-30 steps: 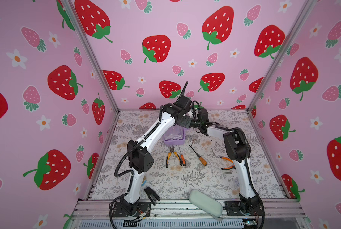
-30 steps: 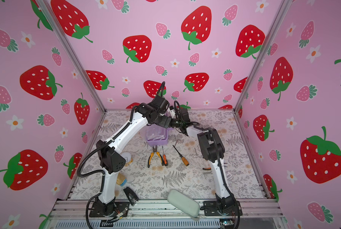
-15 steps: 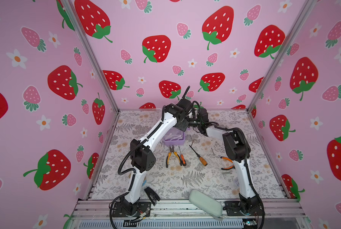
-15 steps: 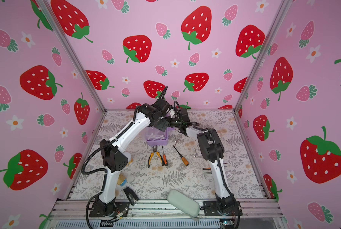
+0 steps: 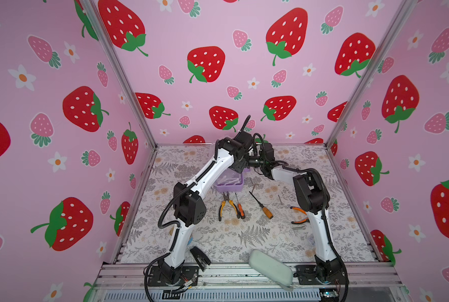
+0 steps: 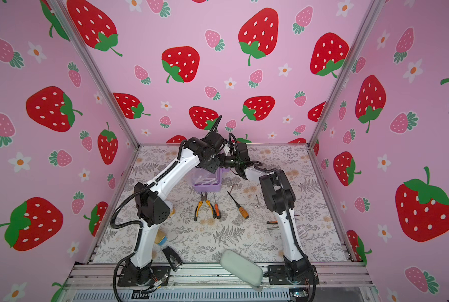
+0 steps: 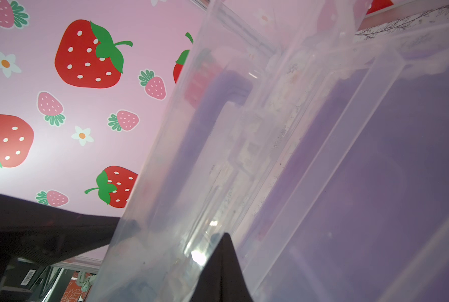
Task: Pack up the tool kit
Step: 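Lift the clear lid open with the left gripper, swinging it toward the left arm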
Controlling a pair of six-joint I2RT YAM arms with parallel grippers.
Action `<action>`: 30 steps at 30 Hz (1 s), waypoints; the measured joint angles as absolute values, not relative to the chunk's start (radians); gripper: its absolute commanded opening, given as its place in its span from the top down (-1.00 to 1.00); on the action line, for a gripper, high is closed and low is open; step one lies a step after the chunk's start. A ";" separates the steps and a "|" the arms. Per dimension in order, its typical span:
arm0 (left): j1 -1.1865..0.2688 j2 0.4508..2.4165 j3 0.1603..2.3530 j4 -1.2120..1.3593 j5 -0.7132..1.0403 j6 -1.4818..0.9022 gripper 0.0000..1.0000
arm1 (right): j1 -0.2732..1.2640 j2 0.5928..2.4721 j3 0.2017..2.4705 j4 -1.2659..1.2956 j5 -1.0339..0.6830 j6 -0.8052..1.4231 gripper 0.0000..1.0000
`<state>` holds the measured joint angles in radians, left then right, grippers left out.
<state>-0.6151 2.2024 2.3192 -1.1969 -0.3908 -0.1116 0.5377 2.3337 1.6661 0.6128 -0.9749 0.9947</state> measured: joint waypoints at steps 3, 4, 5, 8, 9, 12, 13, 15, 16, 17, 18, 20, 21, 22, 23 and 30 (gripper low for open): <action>-0.605 2.200 2.306 -1.177 -0.407 -0.127 -0.22 | 0.537 2.334 1.666 0.611 -0.978 0.995 1.00; -0.601 2.196 2.300 -1.164 -0.409 -0.134 -0.21 | 0.537 2.334 1.666 0.603 -0.975 0.995 1.00; -0.594 2.190 2.297 -1.152 -0.406 -0.135 -0.20 | 0.535 2.336 1.665 0.598 -0.977 0.995 1.00; -0.577 2.176 2.273 -1.139 -0.400 -0.139 -0.16 | 0.535 2.338 1.665 0.605 -0.978 0.994 1.00; -0.574 2.171 2.263 -1.131 -0.398 -0.144 -0.14 | 0.535 2.338 1.665 0.605 -0.979 0.994 1.00; -0.564 2.156 2.236 -1.111 -0.389 -0.154 -0.02 | 0.534 2.338 1.665 0.605 -0.978 0.991 1.00; -0.559 2.149 2.228 -1.103 -0.381 -0.157 -0.01 | 0.533 2.338 1.665 0.605 -0.978 0.991 1.00; -0.548 2.132 2.208 -1.089 -0.360 -0.165 0.00 | 0.533 2.338 1.665 0.605 -0.979 0.991 1.00; -0.544 2.125 2.201 -1.085 -0.353 -0.169 0.00 | 0.533 2.338 1.665 0.606 -0.978 0.990 1.00; -0.539 2.117 2.195 -1.080 -0.344 -0.173 0.01 | 0.533 2.338 1.665 0.607 -0.978 0.990 1.00; -0.533 2.112 2.193 -1.076 -0.337 -0.179 0.02 | 0.532 2.338 1.665 0.607 -0.978 0.989 1.00; -0.525 2.103 2.189 -1.070 -0.326 -0.185 -0.02 | 0.529 2.338 1.665 0.607 -0.978 0.985 1.00; -0.522 2.100 2.188 -1.069 -0.318 -0.187 -0.17 | 0.528 2.338 1.665 0.607 -0.978 0.983 1.00; -0.520 2.098 2.188 -1.067 -0.312 -0.183 -0.38 | 0.528 2.338 1.665 0.607 -0.978 0.983 1.00; -0.517 2.096 2.188 -1.064 -0.306 -0.181 -0.60 | 0.528 2.338 1.665 0.607 -0.978 0.983 1.00; -0.536 2.076 2.157 -1.056 -0.295 -0.175 -0.97 | 0.528 2.338 1.682 0.604 -0.980 0.986 1.00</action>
<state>-0.5358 2.0758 2.1574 -1.0565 -0.2955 -0.1749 0.5282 2.3383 1.6821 0.6041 -0.9802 0.9855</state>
